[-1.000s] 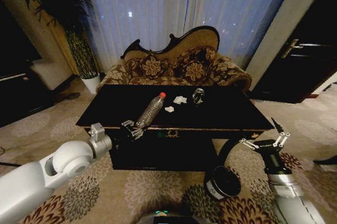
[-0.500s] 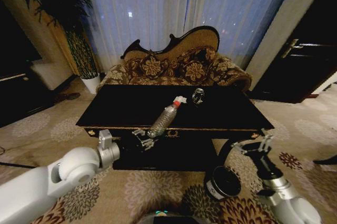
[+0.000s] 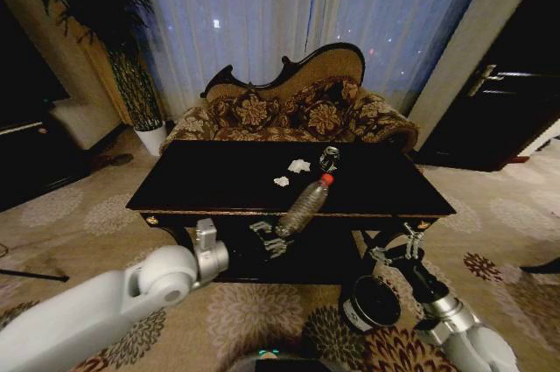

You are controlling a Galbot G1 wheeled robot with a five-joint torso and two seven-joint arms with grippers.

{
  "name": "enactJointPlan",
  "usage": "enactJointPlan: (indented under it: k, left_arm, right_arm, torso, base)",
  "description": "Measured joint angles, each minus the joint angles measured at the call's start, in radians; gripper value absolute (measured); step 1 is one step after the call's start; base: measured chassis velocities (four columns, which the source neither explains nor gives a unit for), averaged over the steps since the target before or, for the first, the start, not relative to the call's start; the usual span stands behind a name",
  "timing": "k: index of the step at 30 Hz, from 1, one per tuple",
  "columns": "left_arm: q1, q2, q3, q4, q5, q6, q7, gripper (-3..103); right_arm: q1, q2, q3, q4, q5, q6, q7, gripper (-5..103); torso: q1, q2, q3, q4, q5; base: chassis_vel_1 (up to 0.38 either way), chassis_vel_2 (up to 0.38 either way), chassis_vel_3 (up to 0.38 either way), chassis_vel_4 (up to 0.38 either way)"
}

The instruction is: Move to the front of the table and place the trash on the table into the trash bin.

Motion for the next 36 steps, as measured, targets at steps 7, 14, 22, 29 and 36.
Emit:
enactJointPlan:
  k: [7,14,22,29,36]
  left_arm:
    - [-0.117,-0.057,0.099,0.043,-0.061,0.001,-0.020,43]
    - [-0.119,-0.118,0.158,0.067,-0.106,-0.002,-0.046,43]
    - [-0.157,-0.187,0.222,0.085,-0.152,-0.002,-0.074,43]
    - [-0.165,-0.284,0.260,0.123,-0.211,-0.005,-0.139,43]
    - [-0.169,-0.340,0.296,0.157,-0.223,-0.008,-0.165,43]
  right_arm:
    - [-0.002,0.006,-0.004,-0.001,-0.036,0.008,0.004,100]
    - [0.005,0.008,-0.008,-0.023,-0.036,0.010,0.002,100]
    - [0.012,0.004,-0.019,-0.029,-0.031,0.008,-0.003,100]
    - [0.014,0.007,-0.027,-0.037,-0.022,0.004,-0.003,100]
    - [0.011,0.009,-0.030,-0.032,-0.013,0.002,-0.001,100]
  torso:
    - [0.000,0.000,0.000,-0.0003,0.0002]
    - [0.000,0.000,0.000,0.0000,0.0000]
    - [0.000,0.000,0.000,-0.0001,0.0001]
    - [0.000,0.000,0.000,-0.0001,0.0001]
    - [0.000,0.000,0.000,-0.0001,0.0001]
  base:
    - [0.000,0.000,0.000,0.000]
    - [0.000,0.000,0.000,0.000]
    - [0.000,0.000,0.000,0.000]
    - [0.000,0.000,0.000,0.000]
    - [0.000,0.000,0.000,0.000]
